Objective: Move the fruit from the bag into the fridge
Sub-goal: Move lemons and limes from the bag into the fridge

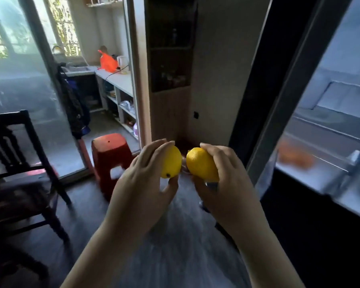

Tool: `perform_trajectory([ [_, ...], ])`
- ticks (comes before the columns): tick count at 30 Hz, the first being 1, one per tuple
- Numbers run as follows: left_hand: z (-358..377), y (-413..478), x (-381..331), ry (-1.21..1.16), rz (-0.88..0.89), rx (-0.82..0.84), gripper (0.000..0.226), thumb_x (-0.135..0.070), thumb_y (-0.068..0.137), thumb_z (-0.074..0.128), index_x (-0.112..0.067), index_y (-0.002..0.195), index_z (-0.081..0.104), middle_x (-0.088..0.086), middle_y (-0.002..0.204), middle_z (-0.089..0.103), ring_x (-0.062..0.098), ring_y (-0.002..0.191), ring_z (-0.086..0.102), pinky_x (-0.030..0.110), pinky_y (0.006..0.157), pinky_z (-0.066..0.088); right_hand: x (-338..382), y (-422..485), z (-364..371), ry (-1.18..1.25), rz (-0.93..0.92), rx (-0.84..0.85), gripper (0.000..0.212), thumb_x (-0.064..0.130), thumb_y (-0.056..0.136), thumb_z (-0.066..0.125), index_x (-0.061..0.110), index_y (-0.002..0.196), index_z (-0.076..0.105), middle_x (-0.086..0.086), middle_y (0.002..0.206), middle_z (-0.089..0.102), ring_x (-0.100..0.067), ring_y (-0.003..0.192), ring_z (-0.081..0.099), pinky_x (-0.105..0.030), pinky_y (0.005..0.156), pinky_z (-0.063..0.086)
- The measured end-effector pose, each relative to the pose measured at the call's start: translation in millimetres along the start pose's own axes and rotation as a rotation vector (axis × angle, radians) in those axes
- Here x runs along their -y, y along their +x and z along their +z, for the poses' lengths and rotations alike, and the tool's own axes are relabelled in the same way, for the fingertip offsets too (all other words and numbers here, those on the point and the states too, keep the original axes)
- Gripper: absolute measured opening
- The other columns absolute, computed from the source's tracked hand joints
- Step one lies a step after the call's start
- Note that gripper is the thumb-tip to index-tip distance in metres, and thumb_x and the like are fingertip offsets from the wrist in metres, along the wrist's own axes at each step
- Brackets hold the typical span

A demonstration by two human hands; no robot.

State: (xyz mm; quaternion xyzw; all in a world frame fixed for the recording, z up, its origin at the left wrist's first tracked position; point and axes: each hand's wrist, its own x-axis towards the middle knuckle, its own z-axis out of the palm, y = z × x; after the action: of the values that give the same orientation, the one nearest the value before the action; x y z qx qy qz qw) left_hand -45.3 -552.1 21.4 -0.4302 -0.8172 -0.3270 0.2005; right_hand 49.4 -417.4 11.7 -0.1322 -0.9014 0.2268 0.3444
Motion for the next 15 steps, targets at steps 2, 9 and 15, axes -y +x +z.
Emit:
perform_trajectory([
  [2, 18, 0, -42, -0.067, 0.082, 0.018, 0.057, -0.029, 0.078, 0.066, -0.019, 0.132, 0.048, -0.003, 0.135, 0.05, 0.017, 0.114, 0.055, 0.019, 0.085, 0.042, -26, -23, -44, -0.061, 0.069, -0.05, 0.063, 0.034, 0.08, 0.07, 0.035, 0.135, 0.039, 0.016, 0.132, 0.041, -0.002, 0.114, 0.04, -0.022, 0.089, 0.039],
  [9, 95, 4, -176, -0.261, 0.317, 0.084, 0.059, -0.023, 0.077, 0.072, -0.018, 0.131, 0.048, -0.003, 0.134, 0.049, 0.019, 0.114, 0.055, 0.03, 0.081, 0.052, -101, -98, -167, -0.209, 0.236, -0.272, 0.057, 0.027, 0.078, 0.071, 0.028, 0.129, 0.046, 0.01, 0.124, 0.047, -0.012, 0.111, 0.05, -0.022, 0.088, 0.04],
  [15, 138, 27, -251, -0.319, 0.489, 0.139, 0.057, -0.024, 0.077, 0.07, -0.019, 0.129, 0.048, -0.004, 0.133, 0.049, 0.022, 0.109, 0.058, 0.036, 0.076, 0.054, -147, -131, -233, -0.306, 0.36, -0.436, 0.056, 0.021, 0.075, 0.075, 0.021, 0.125, 0.05, 0.008, 0.116, 0.05, -0.007, 0.102, 0.048, -0.005, 0.085, 0.032],
])
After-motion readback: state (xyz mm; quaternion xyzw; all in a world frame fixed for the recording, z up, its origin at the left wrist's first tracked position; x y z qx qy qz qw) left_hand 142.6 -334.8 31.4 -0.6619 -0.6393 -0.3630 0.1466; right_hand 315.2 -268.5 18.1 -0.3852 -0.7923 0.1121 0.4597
